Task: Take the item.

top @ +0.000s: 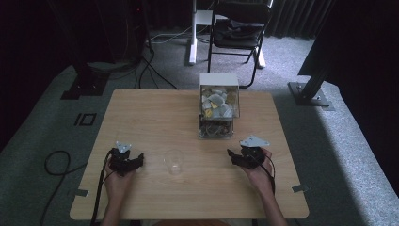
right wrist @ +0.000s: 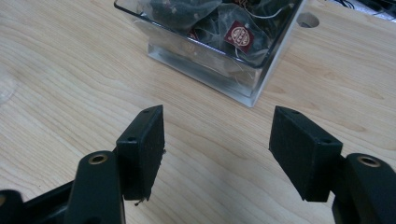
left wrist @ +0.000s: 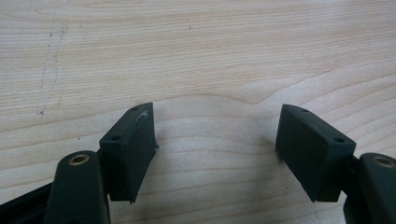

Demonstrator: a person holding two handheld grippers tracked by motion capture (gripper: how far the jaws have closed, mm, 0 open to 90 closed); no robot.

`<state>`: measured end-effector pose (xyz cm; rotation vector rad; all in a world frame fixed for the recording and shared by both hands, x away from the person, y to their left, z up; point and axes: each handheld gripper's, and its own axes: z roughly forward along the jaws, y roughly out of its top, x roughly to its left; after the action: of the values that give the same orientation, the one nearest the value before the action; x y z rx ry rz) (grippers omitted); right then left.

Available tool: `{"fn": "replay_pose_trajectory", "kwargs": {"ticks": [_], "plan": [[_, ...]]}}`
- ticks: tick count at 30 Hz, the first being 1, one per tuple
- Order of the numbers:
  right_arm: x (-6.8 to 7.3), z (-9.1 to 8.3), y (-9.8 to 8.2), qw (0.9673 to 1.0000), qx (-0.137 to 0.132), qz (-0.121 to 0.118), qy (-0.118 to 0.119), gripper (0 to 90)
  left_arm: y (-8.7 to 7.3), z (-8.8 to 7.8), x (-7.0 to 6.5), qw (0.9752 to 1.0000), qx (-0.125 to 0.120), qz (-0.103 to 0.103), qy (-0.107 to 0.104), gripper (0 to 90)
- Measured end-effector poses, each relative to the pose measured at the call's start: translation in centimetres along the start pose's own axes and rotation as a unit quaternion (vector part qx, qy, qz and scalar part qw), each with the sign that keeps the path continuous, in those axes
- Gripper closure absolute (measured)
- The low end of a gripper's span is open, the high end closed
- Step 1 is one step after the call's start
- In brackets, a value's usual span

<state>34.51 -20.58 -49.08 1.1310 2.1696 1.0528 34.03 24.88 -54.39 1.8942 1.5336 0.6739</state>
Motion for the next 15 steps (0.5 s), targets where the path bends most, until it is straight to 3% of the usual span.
{"fn": "replay_pose_trajectory", "kwargs": {"ticks": [15], "plan": [[0.7, 0.7, 1.4, 0.9999, -0.01, -0.009, 0.008, 35.1, 0.0, 0.0, 0.0, 1.0, 0.0, 0.0, 0.0, 29.8]]}}
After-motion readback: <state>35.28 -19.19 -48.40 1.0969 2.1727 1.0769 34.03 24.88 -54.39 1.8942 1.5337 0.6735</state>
